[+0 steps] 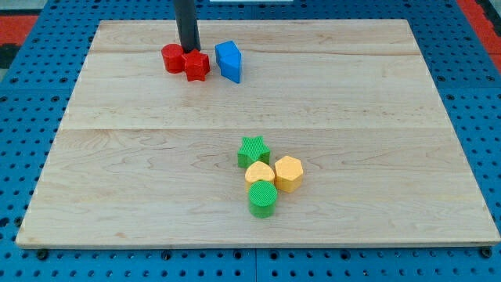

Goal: Move the red circle at the center left

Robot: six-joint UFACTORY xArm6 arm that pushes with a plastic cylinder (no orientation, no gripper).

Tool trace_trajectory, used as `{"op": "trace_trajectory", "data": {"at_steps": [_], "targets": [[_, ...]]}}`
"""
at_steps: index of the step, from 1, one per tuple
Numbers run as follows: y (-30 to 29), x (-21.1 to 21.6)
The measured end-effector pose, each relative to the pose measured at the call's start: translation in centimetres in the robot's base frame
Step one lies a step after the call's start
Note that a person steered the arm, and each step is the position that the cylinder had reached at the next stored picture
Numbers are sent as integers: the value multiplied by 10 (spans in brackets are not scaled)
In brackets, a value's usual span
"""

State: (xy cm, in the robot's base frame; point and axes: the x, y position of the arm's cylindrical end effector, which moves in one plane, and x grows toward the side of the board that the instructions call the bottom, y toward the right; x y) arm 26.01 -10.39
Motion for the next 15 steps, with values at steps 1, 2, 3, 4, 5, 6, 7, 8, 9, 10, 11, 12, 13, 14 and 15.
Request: {"op": "trace_trajectory", "data": {"at_steps": [1, 2, 3, 4, 5, 6, 7, 8, 9, 10, 11, 12, 13, 14, 15], "targets": [[28, -34], [22, -36], [-24, 10], [-22, 37], [-36, 45], [-33, 45], [-33, 46], [-54, 74], [-79, 108], [-80, 114], [0, 120], [-35, 174], [-79, 167], [-57, 154], [93, 144]]}}
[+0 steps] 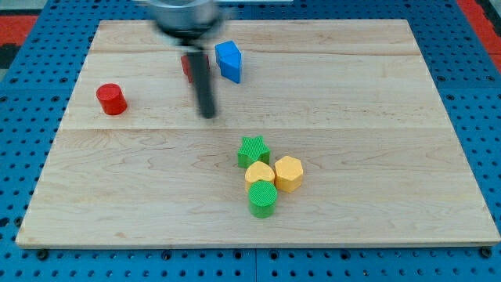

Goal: Move the red circle at the center left

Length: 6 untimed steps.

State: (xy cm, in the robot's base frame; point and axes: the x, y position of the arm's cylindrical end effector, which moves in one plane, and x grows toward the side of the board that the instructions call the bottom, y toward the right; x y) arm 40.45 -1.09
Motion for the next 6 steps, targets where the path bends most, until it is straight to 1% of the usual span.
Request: {"op": "trace_trajectory", "data": {"at_steps": [1, 2, 4, 5, 6], "targets": [[74, -56], [26, -106], [-76, -111], [-60, -101], [-120, -88]]}}
